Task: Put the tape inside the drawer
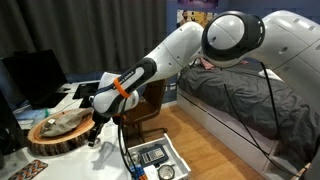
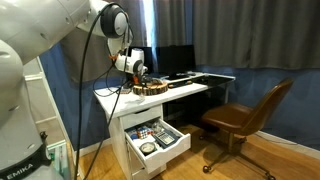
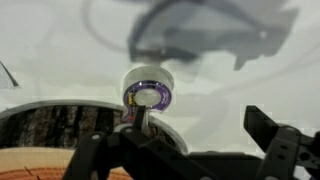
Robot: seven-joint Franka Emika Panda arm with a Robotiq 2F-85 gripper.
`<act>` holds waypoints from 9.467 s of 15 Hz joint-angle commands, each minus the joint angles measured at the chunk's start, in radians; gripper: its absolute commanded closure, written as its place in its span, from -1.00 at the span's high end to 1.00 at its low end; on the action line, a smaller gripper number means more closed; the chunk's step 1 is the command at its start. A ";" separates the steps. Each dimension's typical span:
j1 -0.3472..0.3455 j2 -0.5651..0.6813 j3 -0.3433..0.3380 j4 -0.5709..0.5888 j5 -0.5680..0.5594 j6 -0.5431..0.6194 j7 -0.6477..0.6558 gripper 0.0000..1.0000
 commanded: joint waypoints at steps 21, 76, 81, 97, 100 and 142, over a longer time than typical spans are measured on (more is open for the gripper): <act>0.148 0.231 -0.161 0.314 -0.083 0.049 0.138 1.00; 0.182 -0.190 -0.496 -0.808 0.067 0.594 0.779 -0.34; 0.118 -0.102 -0.444 -0.814 0.112 0.684 0.743 -0.34; 0.089 0.117 -0.422 -0.629 0.171 0.720 0.693 -0.34; 0.081 0.123 -0.415 -0.623 0.165 0.720 0.688 0.32; -0.186 -0.014 -0.205 -0.615 0.191 0.097 0.665 -1.00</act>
